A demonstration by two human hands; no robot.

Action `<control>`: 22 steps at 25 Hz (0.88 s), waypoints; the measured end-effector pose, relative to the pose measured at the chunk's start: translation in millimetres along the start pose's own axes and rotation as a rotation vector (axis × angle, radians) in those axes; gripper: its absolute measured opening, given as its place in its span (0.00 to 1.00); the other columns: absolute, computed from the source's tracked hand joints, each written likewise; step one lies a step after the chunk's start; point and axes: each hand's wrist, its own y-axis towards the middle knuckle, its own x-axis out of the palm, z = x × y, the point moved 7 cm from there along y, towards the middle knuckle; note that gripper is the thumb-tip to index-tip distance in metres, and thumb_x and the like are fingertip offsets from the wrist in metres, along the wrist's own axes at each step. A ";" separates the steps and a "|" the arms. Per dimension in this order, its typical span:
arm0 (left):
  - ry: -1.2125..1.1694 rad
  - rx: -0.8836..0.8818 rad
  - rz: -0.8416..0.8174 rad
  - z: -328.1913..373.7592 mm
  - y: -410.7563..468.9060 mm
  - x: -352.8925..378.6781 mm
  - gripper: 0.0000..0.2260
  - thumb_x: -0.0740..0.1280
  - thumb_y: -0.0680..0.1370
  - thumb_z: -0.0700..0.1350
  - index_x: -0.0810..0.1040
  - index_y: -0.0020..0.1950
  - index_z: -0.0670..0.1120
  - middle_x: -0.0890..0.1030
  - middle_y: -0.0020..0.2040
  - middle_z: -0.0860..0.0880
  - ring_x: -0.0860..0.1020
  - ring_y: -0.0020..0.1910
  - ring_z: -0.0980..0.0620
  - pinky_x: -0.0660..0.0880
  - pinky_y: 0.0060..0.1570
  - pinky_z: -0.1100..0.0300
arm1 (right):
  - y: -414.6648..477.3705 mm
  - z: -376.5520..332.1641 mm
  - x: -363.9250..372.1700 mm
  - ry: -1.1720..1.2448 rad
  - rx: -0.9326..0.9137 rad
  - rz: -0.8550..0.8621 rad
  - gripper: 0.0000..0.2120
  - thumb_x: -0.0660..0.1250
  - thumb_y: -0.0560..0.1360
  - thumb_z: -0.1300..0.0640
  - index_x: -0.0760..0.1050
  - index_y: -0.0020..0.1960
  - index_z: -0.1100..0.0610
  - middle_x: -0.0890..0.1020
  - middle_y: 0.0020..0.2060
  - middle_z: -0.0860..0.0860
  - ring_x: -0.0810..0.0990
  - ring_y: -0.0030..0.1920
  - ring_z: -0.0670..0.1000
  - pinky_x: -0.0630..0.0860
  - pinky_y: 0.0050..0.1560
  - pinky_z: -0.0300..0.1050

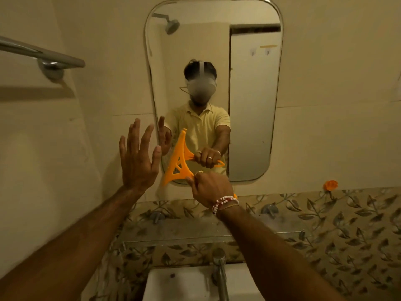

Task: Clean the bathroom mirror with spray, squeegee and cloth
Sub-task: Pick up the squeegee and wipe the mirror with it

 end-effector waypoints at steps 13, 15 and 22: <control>0.196 0.144 -0.193 110.0 -29.9 104.4 0.33 0.42 0.85 0.65 0.52 0.86 0.50 0.46 0.86 0.41 0.39 0.84 0.42 0.43 0.78 0.28 | -110.6 188.8 -31.1 -0.227 0.276 -0.103 0.23 0.52 0.80 0.37 0.75 0.43 0.53 0.82 0.37 0.54 0.82 0.38 0.60 0.67 0.33 0.47; 0.192 0.142 -0.211 117.4 -32.7 110.2 0.33 0.41 0.84 0.66 0.51 0.86 0.51 0.45 0.86 0.41 0.37 0.84 0.43 0.44 0.77 0.28 | -121.4 204.1 -37.4 -0.224 0.319 -0.101 0.23 0.51 0.81 0.37 0.75 0.42 0.52 0.82 0.36 0.53 0.81 0.37 0.59 0.67 0.33 0.46; 0.069 0.156 -0.187 150.9 -32.8 124.7 0.32 0.45 0.85 0.64 0.49 0.86 0.53 0.45 0.86 0.42 0.42 0.85 0.43 0.41 0.79 0.31 | -127.3 227.1 -54.7 0.054 0.447 0.098 0.17 0.53 0.84 0.44 0.73 0.48 0.53 0.77 0.32 0.50 0.77 0.32 0.56 0.65 0.31 0.47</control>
